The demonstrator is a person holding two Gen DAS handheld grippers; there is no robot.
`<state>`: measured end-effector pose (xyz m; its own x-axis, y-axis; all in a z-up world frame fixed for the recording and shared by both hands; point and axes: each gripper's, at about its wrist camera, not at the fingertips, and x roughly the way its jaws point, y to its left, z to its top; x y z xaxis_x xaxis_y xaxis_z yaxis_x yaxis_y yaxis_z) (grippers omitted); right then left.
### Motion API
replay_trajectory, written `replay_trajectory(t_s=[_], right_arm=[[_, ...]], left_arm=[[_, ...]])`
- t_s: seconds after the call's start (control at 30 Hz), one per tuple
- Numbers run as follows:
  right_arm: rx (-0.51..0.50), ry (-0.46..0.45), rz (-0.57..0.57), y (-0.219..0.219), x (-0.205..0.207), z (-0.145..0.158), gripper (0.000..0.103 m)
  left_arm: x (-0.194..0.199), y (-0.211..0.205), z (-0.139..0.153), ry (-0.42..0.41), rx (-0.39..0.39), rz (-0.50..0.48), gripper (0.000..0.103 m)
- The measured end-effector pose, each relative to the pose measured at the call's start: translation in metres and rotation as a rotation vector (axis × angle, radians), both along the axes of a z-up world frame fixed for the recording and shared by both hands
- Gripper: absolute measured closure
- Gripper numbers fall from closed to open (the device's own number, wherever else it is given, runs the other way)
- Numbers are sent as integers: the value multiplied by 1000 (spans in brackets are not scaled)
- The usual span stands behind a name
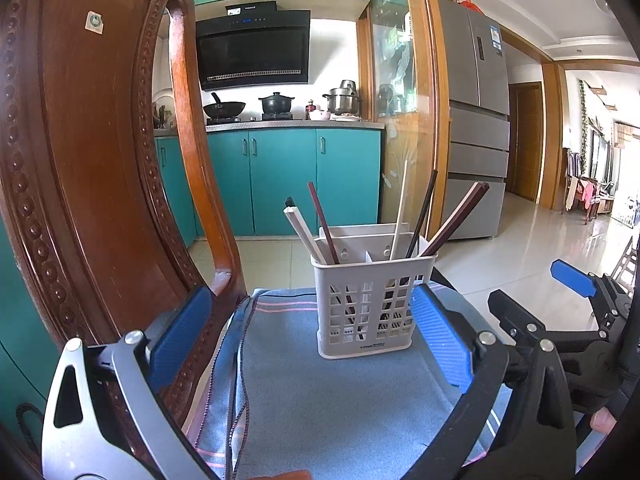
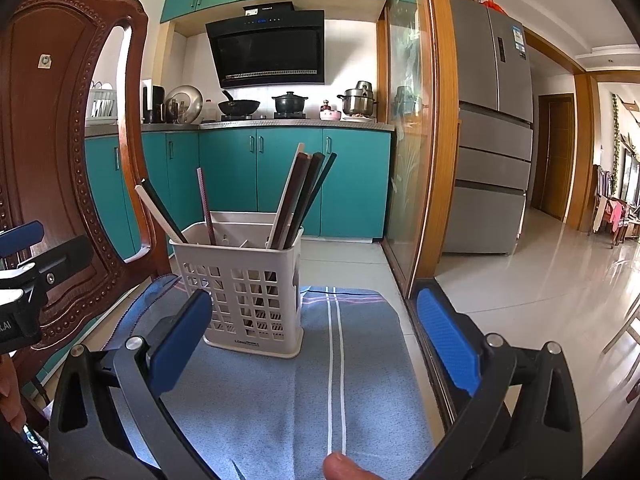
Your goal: Organize utensils
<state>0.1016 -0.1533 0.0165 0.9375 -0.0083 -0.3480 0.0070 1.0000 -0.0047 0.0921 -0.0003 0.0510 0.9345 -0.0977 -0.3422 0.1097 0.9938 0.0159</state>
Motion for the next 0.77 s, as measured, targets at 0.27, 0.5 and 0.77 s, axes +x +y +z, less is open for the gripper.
replay_trajectory(t_s=[0.27, 0.5, 0.77], right_arm=[[5, 5, 3, -1, 0, 0, 3], [8, 4, 4, -2, 0, 0, 3], [15, 10, -2, -4, 1, -2, 3]], left_arm=[[1, 2, -2, 10, -27, -12, 4], [-1, -5, -4, 5, 11, -13, 4], [0, -7, -6, 32, 11, -16, 4]])
